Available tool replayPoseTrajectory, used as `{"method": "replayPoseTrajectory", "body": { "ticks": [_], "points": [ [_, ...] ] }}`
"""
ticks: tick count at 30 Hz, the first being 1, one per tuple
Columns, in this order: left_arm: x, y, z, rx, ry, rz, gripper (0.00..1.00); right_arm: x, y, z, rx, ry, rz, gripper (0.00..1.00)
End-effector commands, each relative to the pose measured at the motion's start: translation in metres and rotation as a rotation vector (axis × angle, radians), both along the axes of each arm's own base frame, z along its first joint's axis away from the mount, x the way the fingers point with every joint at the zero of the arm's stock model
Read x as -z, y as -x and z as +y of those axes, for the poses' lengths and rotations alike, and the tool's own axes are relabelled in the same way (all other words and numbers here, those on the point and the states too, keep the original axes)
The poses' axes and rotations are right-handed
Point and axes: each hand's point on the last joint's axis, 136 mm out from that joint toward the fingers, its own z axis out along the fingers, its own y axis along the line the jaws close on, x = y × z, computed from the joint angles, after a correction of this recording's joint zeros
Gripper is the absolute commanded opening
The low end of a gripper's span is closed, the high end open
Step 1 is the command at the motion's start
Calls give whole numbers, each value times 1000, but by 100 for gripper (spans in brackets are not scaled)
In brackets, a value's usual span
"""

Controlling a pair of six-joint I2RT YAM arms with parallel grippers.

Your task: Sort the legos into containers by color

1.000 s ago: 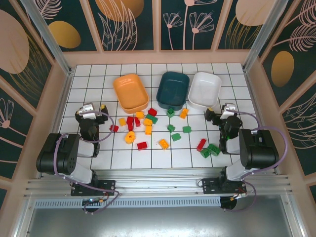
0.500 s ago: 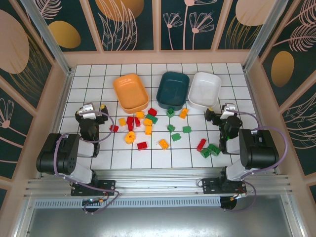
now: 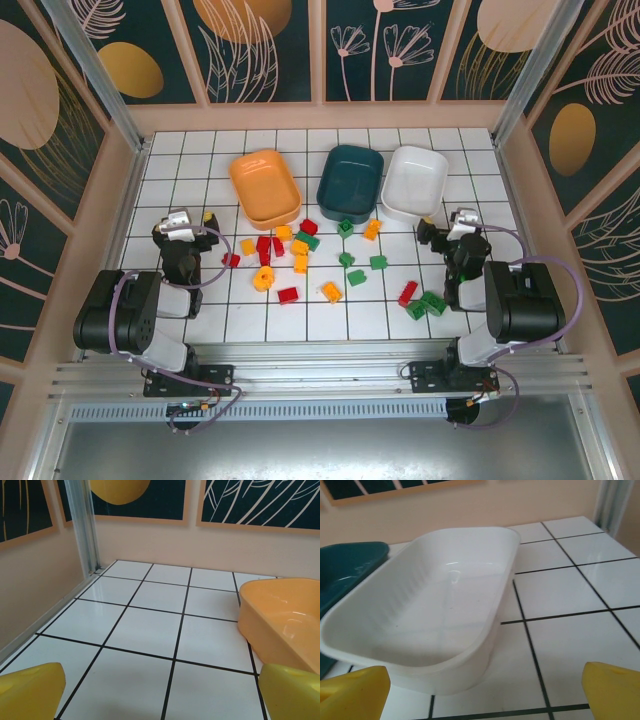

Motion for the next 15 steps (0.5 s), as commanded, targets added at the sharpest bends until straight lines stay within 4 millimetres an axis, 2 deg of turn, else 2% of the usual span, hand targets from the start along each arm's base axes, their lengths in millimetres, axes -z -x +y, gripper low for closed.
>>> {"method": "replayPoseTrajectory", "body": {
  "ticks": [1,3,6,8,9,10,11,13,15],
  "points": [
    [-25,-5,-3,26,-18,-22,99,-45,-13,-9,128,49,-46,99],
    [-46,-12,-7,42,-12,-4,99,-83,-16,-1,152,51,-57,99],
    [-98,-9,-25,138,132,-109,99,-135,-14,6,246,-54,50,99],
    [-132,1,-31,177,304,-192,99,-150,-6,11,259,-165,160,99],
    [-140,5,-28,161,413,-211,99,-150,-2,13,248,-190,204,99],
    [-144,7,-23,118,558,-212,99,-141,6,3,317,-256,239,99],
    [-138,9,-14,47,698,-189,99,-132,14,-7,387,-337,268,99],
    [-121,15,-1,-90,863,-140,99,-125,12,-8,306,-379,289,96],
    [-98,21,16,-207,963,-173,99,-121,5,-8,283,-350,303,91]
  ]
}}
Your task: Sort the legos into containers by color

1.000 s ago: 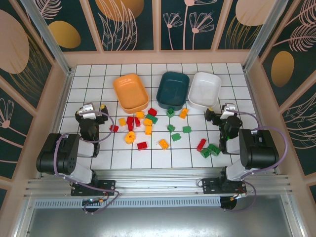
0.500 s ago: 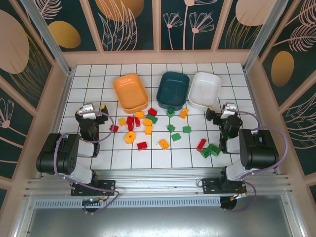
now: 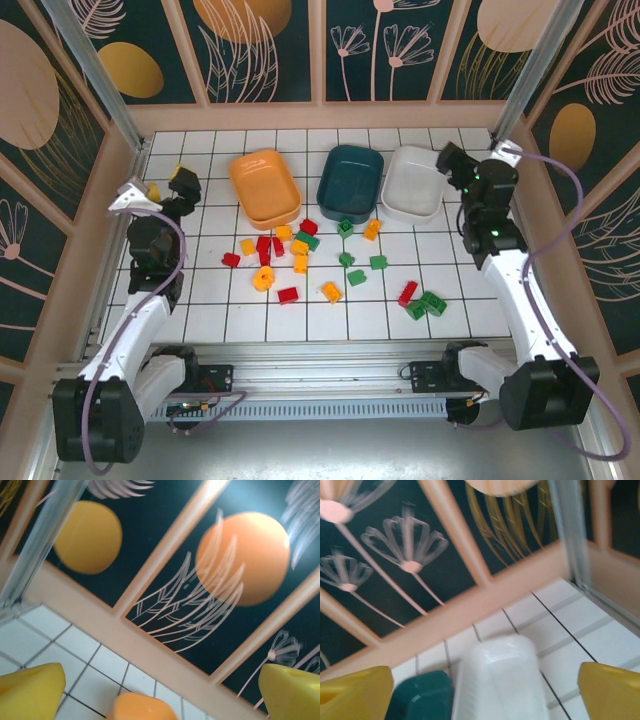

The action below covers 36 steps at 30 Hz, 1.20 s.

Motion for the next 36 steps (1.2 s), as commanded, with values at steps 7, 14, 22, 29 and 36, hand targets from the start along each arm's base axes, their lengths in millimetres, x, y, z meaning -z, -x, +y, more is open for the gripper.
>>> {"method": "replayPoseTrajectory", "body": {
  "ticks": [7,14,22,29,36],
  "points": [
    [108,-91,-26,117,86,552,99,130,-44,8,-146,-39,492,91],
    [168,-148,-61,328,18,779,91,175,-88,-9,-133,-40,593,76],
    [209,-151,-84,421,-47,905,79,214,-94,-9,-153,-21,665,64],
    [231,-154,-97,411,-172,1001,72,233,-96,8,-239,-59,676,42],
    [242,-160,-98,416,-238,1042,52,233,-99,15,-256,-10,665,30]
  ]
}}
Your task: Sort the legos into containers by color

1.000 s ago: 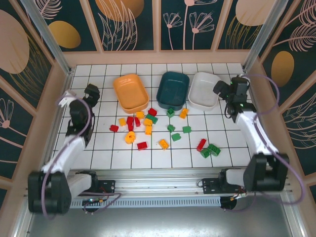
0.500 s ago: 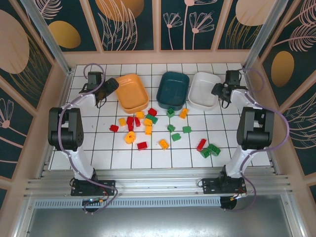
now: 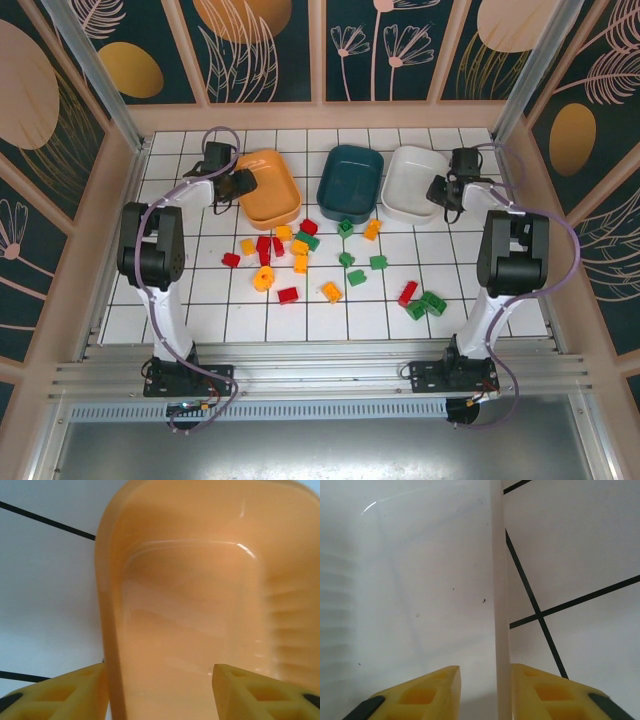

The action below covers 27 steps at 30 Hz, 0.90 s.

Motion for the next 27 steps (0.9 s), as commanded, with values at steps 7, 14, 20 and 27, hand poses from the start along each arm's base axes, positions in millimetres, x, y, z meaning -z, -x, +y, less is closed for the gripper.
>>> {"method": "replayPoseTrajectory", "body": {
  "ticks": [7,14,20,27],
  "points": [
    [8,-8,2,89,-100,17,26,2,-15,25,-100,51,-35,19],
    [-4,-29,7,177,-220,-21,11,0,-24,45,-197,87,-53,15],
    [-15,-43,7,234,-280,-54,8,-4,-27,48,-240,100,-68,13],
    [-4,-49,-3,246,-219,-39,10,-5,-23,69,-308,53,-81,12]
  ]
}}
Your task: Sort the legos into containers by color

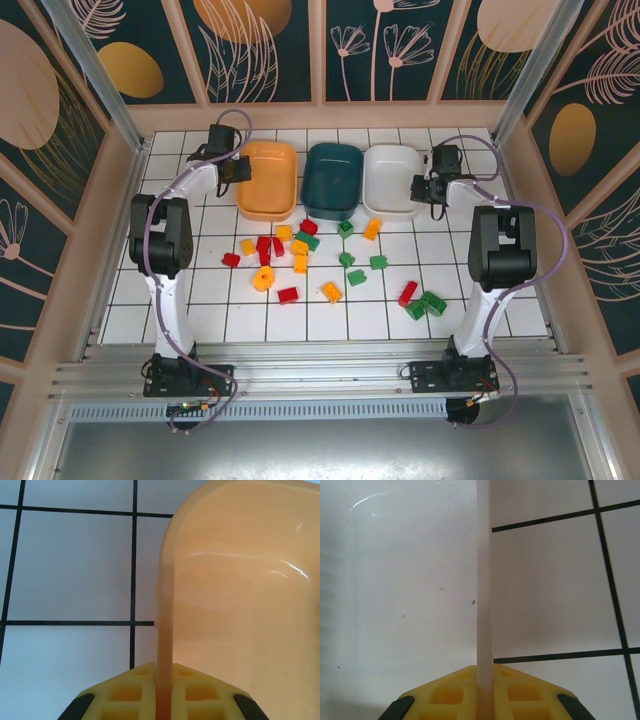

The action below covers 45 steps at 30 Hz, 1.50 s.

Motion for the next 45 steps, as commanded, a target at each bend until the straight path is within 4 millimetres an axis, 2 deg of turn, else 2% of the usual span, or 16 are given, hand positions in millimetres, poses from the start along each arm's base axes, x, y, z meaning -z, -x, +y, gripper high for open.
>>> {"method": "replayPoseTrajectory", "body": {
  "ticks": [1,7,10,11,15,19,22,25,27,29,30,32,34,36,39,45],
  "points": [
    [14,-2,-9,25,31,41,10,-8,-6,23,-76,-27,-34,13],
    [23,2,-14,6,86,64,14,-9,-4,37,-95,-99,-37,15],
    [23,5,-13,-13,98,69,30,-12,-4,36,-74,-109,-39,23],
    [22,5,-12,-20,98,69,38,-15,-4,34,-63,-108,-41,31],
    [7,5,-8,-51,94,45,61,-37,-5,28,-31,-112,-67,49],
    [-32,3,-2,-98,102,-32,71,-68,-3,11,64,-84,-107,57],
    [-77,8,4,-143,128,-124,73,-95,10,-8,202,-74,-138,59],
    [-130,31,11,-219,215,-251,76,-109,42,-25,352,-95,-161,59],
    [-163,61,7,-231,361,-354,87,-109,76,-30,428,-147,-180,60],
    [-164,96,-3,-219,510,-398,98,-104,112,-34,486,-173,-198,65],
    [-164,113,-12,-186,585,-420,99,-99,132,-35,511,-169,-199,67],
    [-138,144,-22,-178,637,-388,98,-87,164,-36,549,-151,-176,75],
    [-113,170,-35,-147,653,-340,99,-76,190,-37,587,-157,-122,77],
    [-93,194,-46,-116,702,-298,99,-67,208,-36,619,-157,-72,78],
    [-73,220,-51,-105,766,-257,99,-50,230,-36,665,-155,29,79],
    [-56,242,-48,-109,751,-210,98,-18,257,-40,733,-78,215,80]
  ]
}}
